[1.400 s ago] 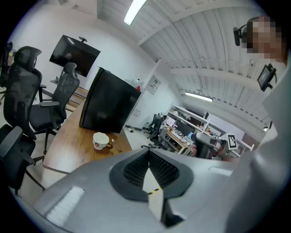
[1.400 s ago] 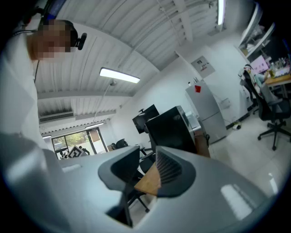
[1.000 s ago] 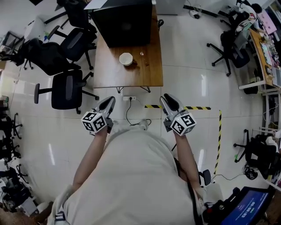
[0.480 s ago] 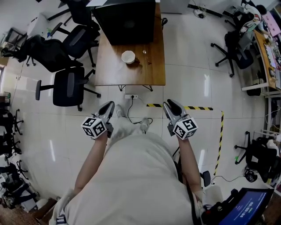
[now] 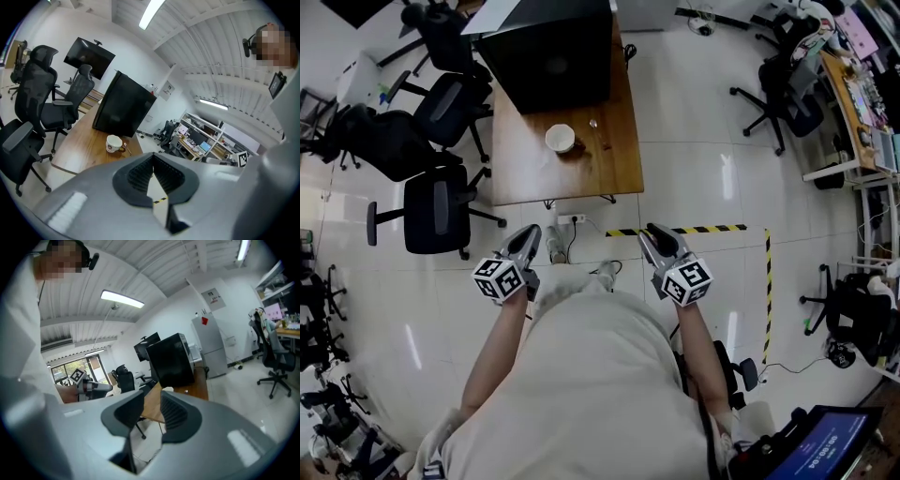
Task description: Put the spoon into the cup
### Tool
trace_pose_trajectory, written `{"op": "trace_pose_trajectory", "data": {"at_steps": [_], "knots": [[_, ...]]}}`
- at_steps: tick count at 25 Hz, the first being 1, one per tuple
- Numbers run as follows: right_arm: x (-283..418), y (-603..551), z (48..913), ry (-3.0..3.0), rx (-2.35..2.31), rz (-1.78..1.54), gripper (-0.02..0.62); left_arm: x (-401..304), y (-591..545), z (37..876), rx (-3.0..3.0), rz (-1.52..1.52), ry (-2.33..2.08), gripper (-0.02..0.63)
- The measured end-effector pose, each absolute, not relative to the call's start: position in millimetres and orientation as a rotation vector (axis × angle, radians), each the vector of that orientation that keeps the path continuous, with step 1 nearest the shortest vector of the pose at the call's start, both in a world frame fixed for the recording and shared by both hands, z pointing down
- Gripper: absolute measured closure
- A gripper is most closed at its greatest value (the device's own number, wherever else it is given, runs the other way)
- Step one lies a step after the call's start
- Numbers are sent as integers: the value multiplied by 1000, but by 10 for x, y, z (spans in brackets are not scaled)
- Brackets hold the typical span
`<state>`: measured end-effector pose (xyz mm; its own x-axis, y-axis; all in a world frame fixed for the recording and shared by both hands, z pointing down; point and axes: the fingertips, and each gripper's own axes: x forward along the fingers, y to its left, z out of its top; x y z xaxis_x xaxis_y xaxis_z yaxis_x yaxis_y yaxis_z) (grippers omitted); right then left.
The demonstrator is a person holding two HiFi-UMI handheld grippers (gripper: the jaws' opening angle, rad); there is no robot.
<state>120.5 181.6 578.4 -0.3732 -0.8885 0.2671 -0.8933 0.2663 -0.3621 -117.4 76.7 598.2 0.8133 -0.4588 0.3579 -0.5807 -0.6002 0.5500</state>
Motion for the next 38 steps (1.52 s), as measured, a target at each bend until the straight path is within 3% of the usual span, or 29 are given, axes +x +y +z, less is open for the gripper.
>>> {"op": "trace_pose_trajectory", "data": {"at_steps": [17,38], "knots": [[912,594,5944,-2292,1829,743,488,-1001,-606,5858,2408,312,-490,606],[535,-372,6055,-2071,1928,717,471,-1425,-1480,6076,2406,312,-275,606]]}}
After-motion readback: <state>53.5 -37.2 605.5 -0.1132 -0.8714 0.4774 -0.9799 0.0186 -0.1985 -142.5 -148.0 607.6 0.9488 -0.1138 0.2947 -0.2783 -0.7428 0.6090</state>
